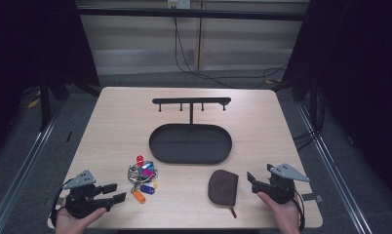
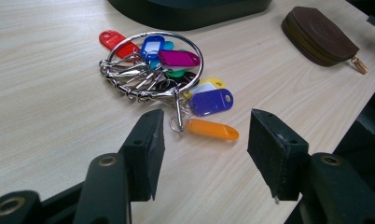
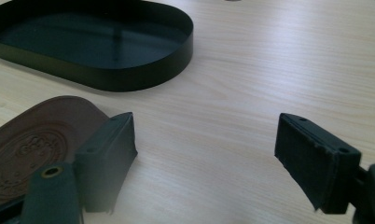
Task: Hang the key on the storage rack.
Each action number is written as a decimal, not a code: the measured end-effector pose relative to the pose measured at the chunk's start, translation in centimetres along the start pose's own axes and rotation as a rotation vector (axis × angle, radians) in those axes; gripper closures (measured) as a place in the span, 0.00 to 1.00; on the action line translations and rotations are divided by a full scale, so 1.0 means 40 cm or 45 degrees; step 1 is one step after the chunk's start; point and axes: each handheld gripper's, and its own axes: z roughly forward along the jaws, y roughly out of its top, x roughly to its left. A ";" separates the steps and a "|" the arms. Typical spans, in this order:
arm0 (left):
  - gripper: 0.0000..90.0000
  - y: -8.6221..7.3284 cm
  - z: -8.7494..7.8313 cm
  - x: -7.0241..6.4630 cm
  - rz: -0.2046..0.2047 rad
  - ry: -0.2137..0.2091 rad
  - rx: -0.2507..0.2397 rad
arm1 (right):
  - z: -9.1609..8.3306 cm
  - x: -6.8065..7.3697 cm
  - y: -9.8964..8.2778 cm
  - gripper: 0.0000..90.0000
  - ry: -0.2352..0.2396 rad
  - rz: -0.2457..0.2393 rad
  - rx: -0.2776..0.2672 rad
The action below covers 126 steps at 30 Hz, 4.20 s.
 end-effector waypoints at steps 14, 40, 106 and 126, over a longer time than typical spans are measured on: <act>0.60 0.007 0.011 -0.007 -0.034 -0.005 0.042 | -0.023 0.031 0.007 0.23 0.142 0.002 -0.017; 0.70 0.131 0.035 -0.014 0.084 0.002 0.200 | -0.032 0.023 0.008 0.26 0.204 0.087 0.040; 0.86 0.255 0.260 -0.018 0.185 -0.042 0.728 | -0.010 0.032 0.006 0.22 0.222 0.046 0.126; 0.88 0.243 0.310 -0.009 0.187 -0.016 0.835 | -0.007 0.033 0.005 0.22 0.224 0.054 0.138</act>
